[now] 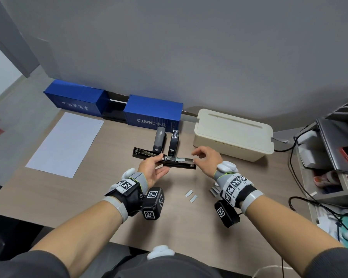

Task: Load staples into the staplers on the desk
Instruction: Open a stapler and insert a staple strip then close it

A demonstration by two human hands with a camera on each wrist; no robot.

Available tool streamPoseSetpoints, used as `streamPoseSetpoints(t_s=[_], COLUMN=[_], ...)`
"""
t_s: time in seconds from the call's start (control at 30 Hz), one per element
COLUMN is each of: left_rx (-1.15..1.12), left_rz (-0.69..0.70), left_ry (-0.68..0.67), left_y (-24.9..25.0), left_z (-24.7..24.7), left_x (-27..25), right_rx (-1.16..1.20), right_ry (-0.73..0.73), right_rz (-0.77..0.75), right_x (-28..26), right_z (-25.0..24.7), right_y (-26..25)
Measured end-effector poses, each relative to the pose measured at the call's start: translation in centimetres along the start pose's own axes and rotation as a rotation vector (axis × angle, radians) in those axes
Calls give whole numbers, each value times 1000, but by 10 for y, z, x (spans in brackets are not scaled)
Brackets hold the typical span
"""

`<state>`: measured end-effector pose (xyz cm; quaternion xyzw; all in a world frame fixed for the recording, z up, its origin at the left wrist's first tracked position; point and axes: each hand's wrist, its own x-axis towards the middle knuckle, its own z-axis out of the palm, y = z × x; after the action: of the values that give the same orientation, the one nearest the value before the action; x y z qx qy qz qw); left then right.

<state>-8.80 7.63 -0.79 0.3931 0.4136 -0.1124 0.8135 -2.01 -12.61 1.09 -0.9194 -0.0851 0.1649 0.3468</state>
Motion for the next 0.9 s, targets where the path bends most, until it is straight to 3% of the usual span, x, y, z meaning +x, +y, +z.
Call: streamPoseSetpoints(t_s=[0.13,0.27,0.4,0.67,0.9], left_rx=[-43,-37,-32,-49,-65], left_rz=[-13,-11,-59,-83,-97], left_ry=[59,131,148,167,180], left_y=[-2,-9,-23,-35,-40], left_z=[-13,-28,-41,-57,-67], left_x=[4,9,8,6,6], right_rx=[34,-105,-281,-350,-325], right_ry=[42,-224,-350,-471,-408], right_rz=[72,239,364,260,298], right_x=[-3,-7,-21,-21,-16], right_z=[1,20,52,79,88], right_y=[13,40,56,50,56])
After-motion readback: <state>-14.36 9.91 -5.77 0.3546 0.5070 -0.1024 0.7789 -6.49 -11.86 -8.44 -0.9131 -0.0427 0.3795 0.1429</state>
